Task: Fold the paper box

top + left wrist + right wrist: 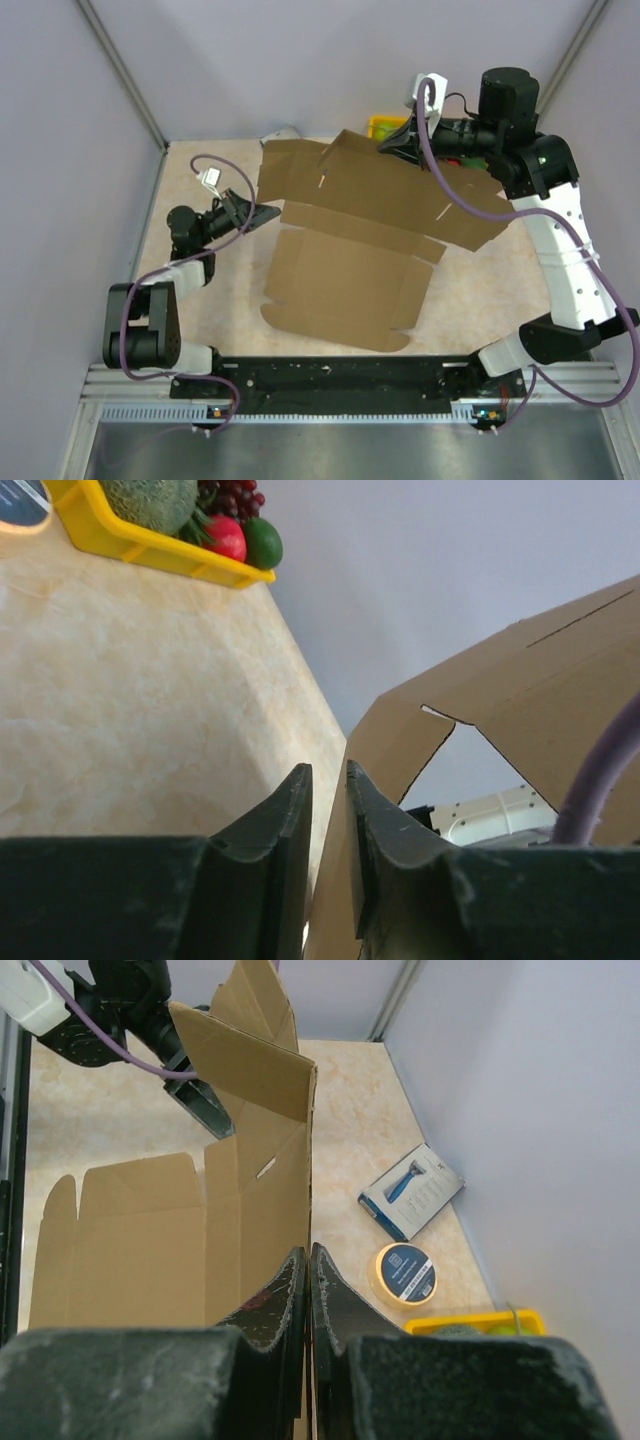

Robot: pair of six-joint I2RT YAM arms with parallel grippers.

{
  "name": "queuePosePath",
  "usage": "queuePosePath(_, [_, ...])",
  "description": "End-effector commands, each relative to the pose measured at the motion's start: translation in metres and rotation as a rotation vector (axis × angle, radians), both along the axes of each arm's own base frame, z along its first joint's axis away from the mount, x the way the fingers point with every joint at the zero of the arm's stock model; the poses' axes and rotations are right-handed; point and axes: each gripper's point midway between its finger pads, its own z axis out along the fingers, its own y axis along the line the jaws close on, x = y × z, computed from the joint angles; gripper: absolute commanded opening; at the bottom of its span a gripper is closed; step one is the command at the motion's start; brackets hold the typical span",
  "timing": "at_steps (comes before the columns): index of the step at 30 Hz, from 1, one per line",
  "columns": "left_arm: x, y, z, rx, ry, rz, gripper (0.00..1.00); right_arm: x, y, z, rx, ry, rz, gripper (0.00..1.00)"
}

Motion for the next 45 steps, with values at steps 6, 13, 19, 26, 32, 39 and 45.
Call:
queuePosePath(6, [-0.022,-0.033,0.031,-0.027,-0.169,-0.192,0.16,-0.012,-0.004,0.039,0.068,-0.111,0.019,0.00])
queuePosePath(13, [-0.059,-0.060,0.047,-0.055,-0.310,-0.339,0.19,-0.010,-0.004,0.036,0.067,-0.096,0.010,0.00])
queuePosePath(19, [-0.071,-0.061,0.059,-0.062,-0.371,-0.318,0.29,-0.012,-0.004,0.038,0.075,-0.088,0.013,0.00])
queuePosePath(26, [-0.079,-0.059,0.065,-0.049,-0.372,-0.273,0.48,-0.016,-0.004,0.034,0.090,-0.057,0.016,0.00])
queuePosePath(32, [-0.104,-0.056,0.061,-0.046,-0.412,-0.302,0.55,-0.010,-0.006,0.038,0.093,-0.076,-0.020,0.00])
queuePosePath(39, [-0.115,-0.046,0.074,-0.071,-0.403,-0.276,0.56,-0.008,-0.010,0.041,0.088,-0.097,-0.048,0.00])
queuePosePath(45, [-0.103,-0.037,0.086,-0.068,-0.406,-0.234,0.57,-0.003,-0.011,0.040,0.084,-0.103,-0.060,0.00])
